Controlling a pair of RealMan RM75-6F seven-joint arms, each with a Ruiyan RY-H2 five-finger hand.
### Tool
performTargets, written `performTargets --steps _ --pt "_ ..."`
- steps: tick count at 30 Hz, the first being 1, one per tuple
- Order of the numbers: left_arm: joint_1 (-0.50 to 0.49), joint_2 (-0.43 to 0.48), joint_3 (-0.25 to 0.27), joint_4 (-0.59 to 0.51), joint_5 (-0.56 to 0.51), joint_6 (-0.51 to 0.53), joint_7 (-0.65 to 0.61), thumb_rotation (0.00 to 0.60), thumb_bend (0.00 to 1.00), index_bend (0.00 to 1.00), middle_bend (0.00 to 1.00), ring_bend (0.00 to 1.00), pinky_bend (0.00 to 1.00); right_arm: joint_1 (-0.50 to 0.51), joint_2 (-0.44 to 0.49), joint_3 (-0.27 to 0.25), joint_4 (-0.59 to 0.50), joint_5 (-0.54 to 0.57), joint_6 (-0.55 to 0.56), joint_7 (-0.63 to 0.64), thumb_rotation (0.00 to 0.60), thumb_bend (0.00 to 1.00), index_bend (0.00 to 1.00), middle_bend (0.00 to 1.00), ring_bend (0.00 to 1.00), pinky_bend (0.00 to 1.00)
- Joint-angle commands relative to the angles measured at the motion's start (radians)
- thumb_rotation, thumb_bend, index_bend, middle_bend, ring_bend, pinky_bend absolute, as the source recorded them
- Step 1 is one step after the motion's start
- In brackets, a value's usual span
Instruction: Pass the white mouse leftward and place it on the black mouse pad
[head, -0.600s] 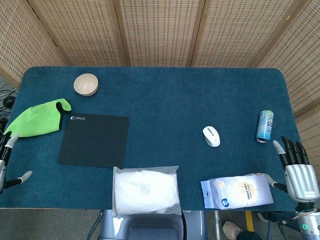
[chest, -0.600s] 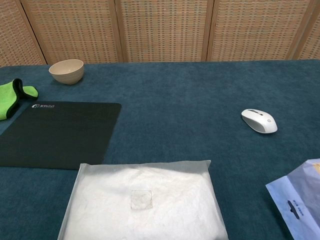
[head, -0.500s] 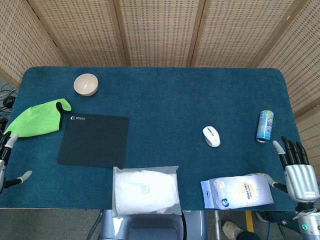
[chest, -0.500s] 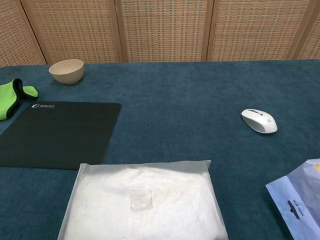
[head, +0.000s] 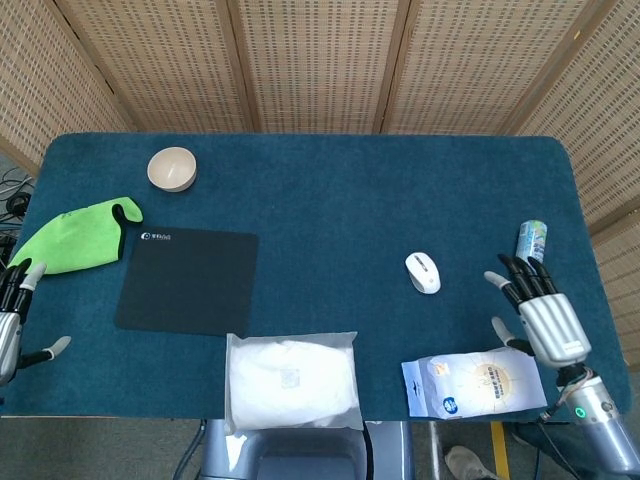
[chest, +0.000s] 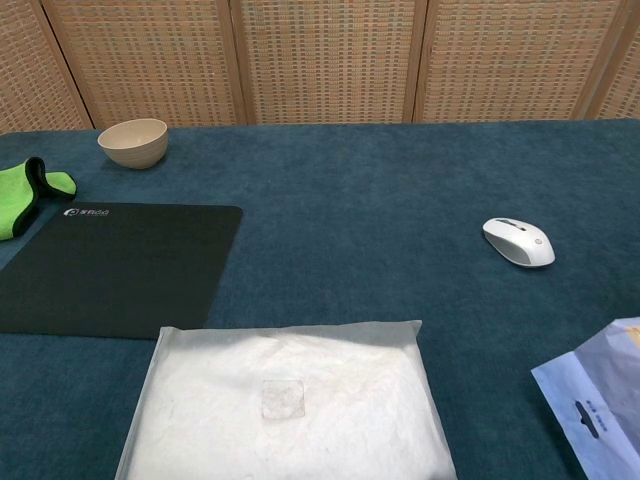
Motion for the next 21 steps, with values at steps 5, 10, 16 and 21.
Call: performTargets --steps 5,10,16,21 --pt "-0.023 -0.028 -0.018 0.026 -0.031 -0.032 0.016 0.6 0.0 0.0 0.0 0.0 0.0 0.213 -0.018 0.007 0.072 -0.033 -0.273 0.092 0.6 0.98 0.3 0.18 0.0 0.02" --pt "-0.038 -0.038 -0.027 0.04 -0.061 -0.066 0.019 0.6 0.0 0.0 0.0 0.0 0.0 0.291 -0.086 0.006 0.134 0.002 -0.393 0.032 0.6 1.0 0.31 0.19 0.02 0.05" --pt "-0.051 -0.048 -0.033 0.05 -0.08 -0.088 0.032 0.6 0.0 0.0 0.0 0.0 0.0 0.358 -0.18 0.012 0.201 0.04 -0.465 -0.052 0.6 1.0 0.31 0.2 0.02 0.05" --pt "-0.056 -0.05 -0.035 0.05 -0.091 -0.097 0.037 0.6 0.0 0.0 0.0 0.0 0.0 0.409 -0.245 0.015 0.251 0.056 -0.504 -0.107 0.6 1.0 0.31 0.2 0.02 0.05"
